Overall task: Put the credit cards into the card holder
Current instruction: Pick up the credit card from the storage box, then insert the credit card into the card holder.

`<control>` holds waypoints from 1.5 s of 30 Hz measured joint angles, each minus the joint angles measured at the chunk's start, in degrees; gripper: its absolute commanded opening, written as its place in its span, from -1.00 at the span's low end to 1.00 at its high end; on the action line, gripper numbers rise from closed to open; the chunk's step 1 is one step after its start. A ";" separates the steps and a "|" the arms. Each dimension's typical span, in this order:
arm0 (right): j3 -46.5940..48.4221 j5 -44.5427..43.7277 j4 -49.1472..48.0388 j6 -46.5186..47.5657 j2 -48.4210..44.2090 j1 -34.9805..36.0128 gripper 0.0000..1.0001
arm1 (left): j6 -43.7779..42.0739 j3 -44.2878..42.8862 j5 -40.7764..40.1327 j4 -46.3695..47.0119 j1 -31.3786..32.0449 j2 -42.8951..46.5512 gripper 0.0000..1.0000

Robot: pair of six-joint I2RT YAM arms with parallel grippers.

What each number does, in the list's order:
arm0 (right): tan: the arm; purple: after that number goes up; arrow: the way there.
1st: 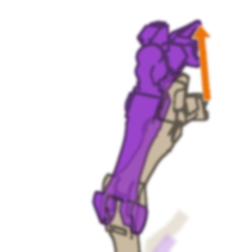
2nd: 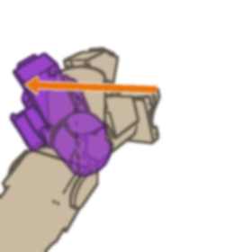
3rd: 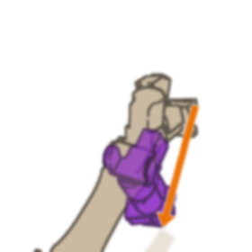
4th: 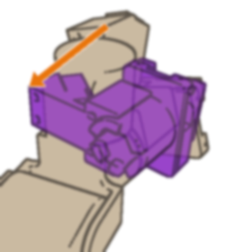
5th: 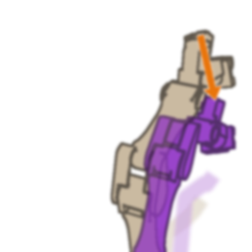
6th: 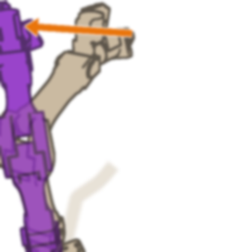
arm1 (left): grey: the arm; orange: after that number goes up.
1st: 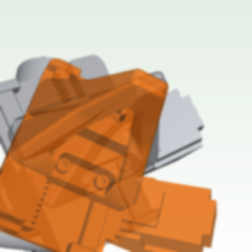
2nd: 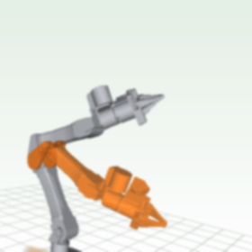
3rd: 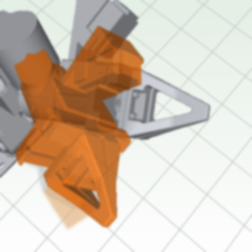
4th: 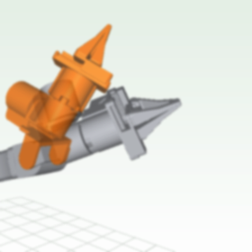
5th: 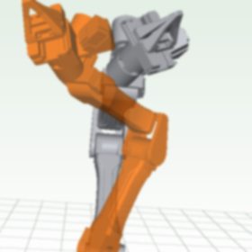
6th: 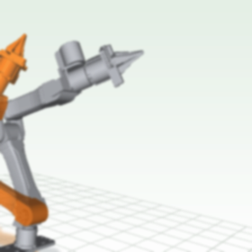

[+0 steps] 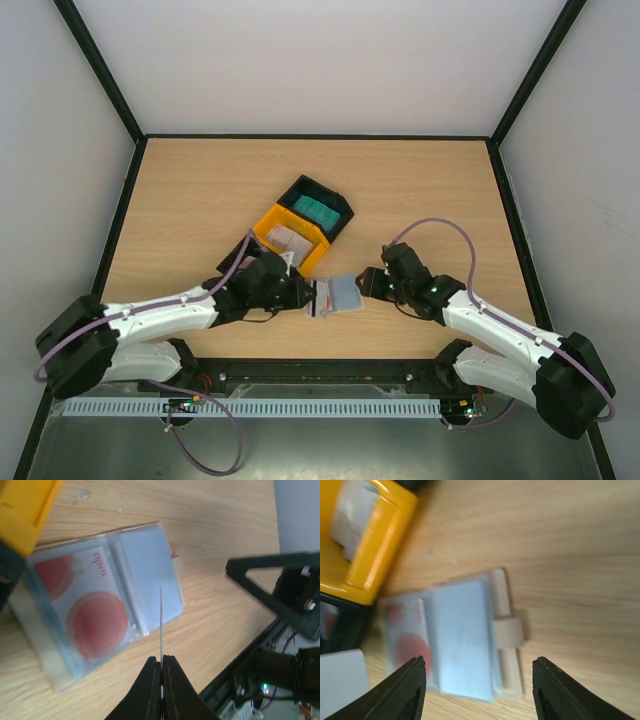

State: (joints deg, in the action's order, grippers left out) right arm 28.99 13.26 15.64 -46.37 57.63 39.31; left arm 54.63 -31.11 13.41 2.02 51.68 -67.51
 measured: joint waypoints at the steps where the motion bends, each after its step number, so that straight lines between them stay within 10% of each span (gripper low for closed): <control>1: -0.33 -0.24 1.09 0.44 0.09 0.24 0.18 | 1.40 0.11 -2.03 1.92 1.46 -1.55 -0.95; 19: -0.42 -3.10 3.52 4.79 10.75 5.05 0.19 | 12.52 2.08 -10.21 18.12 3.80 -13.38 -0.95; 45: 1.40 -3.08 1.18 7.48 17.05 5.25 -0.50 | 14.67 1.01 -8.46 27.41 2.25 -23.74 -0.94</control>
State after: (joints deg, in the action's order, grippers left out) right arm 30.39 10.17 16.82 -38.89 74.67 44.56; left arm 69.30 -30.11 4.95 29.43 53.93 -91.24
